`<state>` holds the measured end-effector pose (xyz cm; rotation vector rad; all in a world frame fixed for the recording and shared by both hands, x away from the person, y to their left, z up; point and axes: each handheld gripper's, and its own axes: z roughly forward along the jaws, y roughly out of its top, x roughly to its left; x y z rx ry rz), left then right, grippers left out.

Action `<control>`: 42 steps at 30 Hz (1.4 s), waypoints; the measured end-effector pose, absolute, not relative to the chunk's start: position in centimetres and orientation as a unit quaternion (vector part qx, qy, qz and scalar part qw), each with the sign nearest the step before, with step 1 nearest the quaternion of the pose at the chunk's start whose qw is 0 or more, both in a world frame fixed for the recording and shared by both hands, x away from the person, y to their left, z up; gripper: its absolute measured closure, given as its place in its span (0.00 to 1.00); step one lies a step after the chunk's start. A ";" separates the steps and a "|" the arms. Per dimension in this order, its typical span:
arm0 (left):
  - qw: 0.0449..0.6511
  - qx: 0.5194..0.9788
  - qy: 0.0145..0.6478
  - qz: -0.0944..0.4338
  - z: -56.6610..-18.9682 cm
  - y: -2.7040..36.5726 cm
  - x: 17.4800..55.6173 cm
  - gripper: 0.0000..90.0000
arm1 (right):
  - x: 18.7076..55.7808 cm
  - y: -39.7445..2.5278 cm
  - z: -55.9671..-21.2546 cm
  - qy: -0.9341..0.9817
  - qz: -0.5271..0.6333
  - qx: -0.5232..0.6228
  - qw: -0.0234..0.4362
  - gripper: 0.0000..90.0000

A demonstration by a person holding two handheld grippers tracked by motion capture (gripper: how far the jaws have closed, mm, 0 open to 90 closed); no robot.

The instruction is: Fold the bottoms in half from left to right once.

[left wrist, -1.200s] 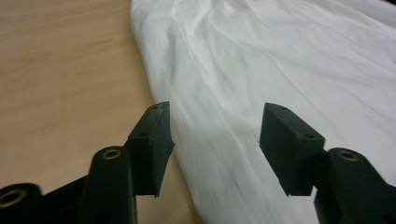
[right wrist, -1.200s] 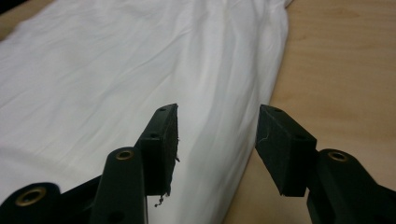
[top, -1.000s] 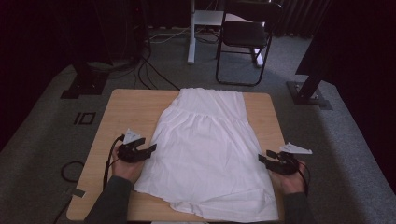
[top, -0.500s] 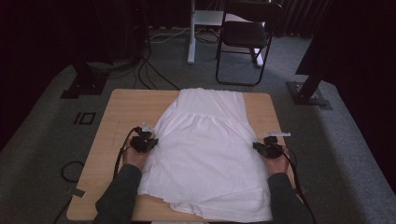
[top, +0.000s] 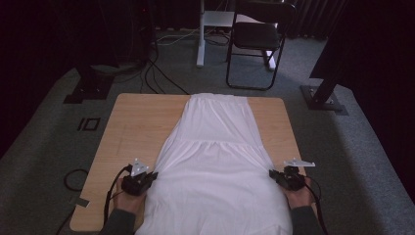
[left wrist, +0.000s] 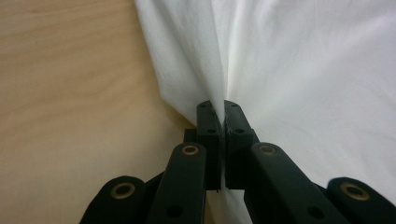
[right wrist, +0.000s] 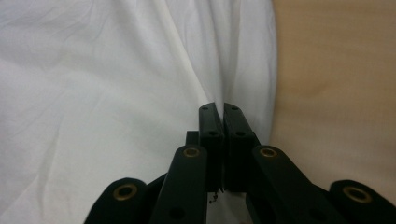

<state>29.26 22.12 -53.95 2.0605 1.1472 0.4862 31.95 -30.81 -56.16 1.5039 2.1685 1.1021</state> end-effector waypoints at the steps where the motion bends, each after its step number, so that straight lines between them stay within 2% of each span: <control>1: 0.362 0.798 0.443 0.190 -53.8 22.3 28.3 0.98 | 32.0 -30.8 -56.2 0.751 0.382 0.521 0.140 0.97; 2: 0.364 0.799 0.441 0.187 -53.9 22.4 26.9 0.98 | 30.4 -31.1 -56.2 0.752 0.385 0.518 0.135 0.97; 8: 0.375 0.801 0.437 0.166 -54.3 23.0 25.0 0.95 | 28.0 -31.4 -56.2 0.754 0.385 0.519 0.119 0.95; 9: 0.385 0.796 0.435 0.168 -54.1 23.1 25.1 0.86 | 27.8 -31.3 -56.0 0.760 0.379 0.514 0.120 0.87; 10: 0.416 0.777 0.442 0.164 -53.6 23.7 25.5 0.70 | 28.1 -31.2 -55.3 0.757 0.387 0.511 0.126 0.67; 11: 0.416 0.777 0.442 0.164 -53.6 23.7 25.5 0.66 | 28.1 -31.2 -55.3 0.757 0.387 0.511 0.126 0.67; 12: 0.429 0.764 0.453 0.165 -53.2 24.1 26.1 0.62 | 28.9 -31.3 -54.1 0.742 0.409 0.513 0.139 0.53; 16: 0.446 0.744 0.457 0.195 -51.6 24.4 28.7 0.58 | 31.1 -30.7 -52.2 0.735 0.432 0.501 0.148 0.53; 18: 0.445 0.746 0.455 0.198 -51.0 23.9 30.7 0.56 | 34.2 -29.2 -51.5 0.742 0.423 0.496 0.155 0.58; 19: 0.445 0.746 0.455 0.198 -51.0 23.9 30.7 0.56 | 34.2 -29.2 -51.5 0.742 0.423 0.496 0.155 0.58; 20: 0.445 0.747 0.452 0.200 -50.8 23.5 31.7 0.56 | 36.3 -28.2 -51.8 0.748 0.418 0.496 0.142 0.58; 23: 0.441 0.751 0.448 0.202 -50.4 22.8 33.2 0.54 | 37.1 -27.8 -52.0 0.750 0.414 0.496 0.140 0.58; 25: 0.435 0.757 0.446 0.195 -50.5 21.3 36.2 0.52 | 40.6 -25.9 -53.4 0.756 0.394 0.506 0.131 0.52; 28: 0.424 0.766 0.447 0.182 -51.1 20.5 37.2 0.51 | 41.5 -25.2 -53.9 0.759 0.389 0.508 0.120 0.51; 29: 0.419 0.770 0.446 0.180 -51.5 20.1 37.5 0.51 | 41.8 -24.9 -54.1 0.763 0.380 0.508 0.122 0.51; 30: 0.413 0.776 0.444 0.175 -51.9 19.8 37.7 0.51 | 42.1 -24.7 -54.2 0.766 0.370 0.512 0.122 0.57; 31: 0.407 0.783 0.440 0.165 -52.6 19.2 37.9 0.51 | 42.4 -24.6 -54.4 0.771 0.360 0.514 0.111 0.81; 32: 0.407 0.783 0.440 0.165 -52.6 19.2 37.9 0.50 | 42.4 -24.6 -54.4 0.771 0.360 0.514 0.111 0.81; 33: 0.404 0.790 0.434 0.157 -53.0 18.7 37.9 0.49 | 42.2 -24.6 -54.1 0.774 0.351 0.510 0.133 0.97; 35: 0.403 0.793 0.430 0.154 -53.2 18.3 37.8 0.49 | 41.8 -24.8 -53.5 0.770 0.362 0.503 0.147 0.98; 36: 0.401 0.795 0.427 0.154 -53.2 18.1 37.7 0.49 | 41.1 -25.0 -52.5 0.762 0.389 0.489 0.169 0.99; 37: 0.393 0.802 0.424 0.151 -53.6 17.7 37.6 0.49 | 39.8 -25.4 -50.8 0.749 0.408 0.473 0.221 0.99; 38: 0.393 0.802 0.424 0.151 -53.6 17.7 37.6 0.49 | 39.8 -25.4 -50.8 0.749 0.408 0.473 0.221 0.99; 39: 0.379 0.810 0.421 0.151 -54.1 17.2 37.5 0.49 | 38.9 -26.1 -49.7 0.730 0.409 0.482 0.261 0.99; 42: 0.369 0.818 0.417 0.147 -54.7 16.7 37.5 0.49 | 39.5 -26.6 -50.7 0.732 0.367 0.508 0.266 0.99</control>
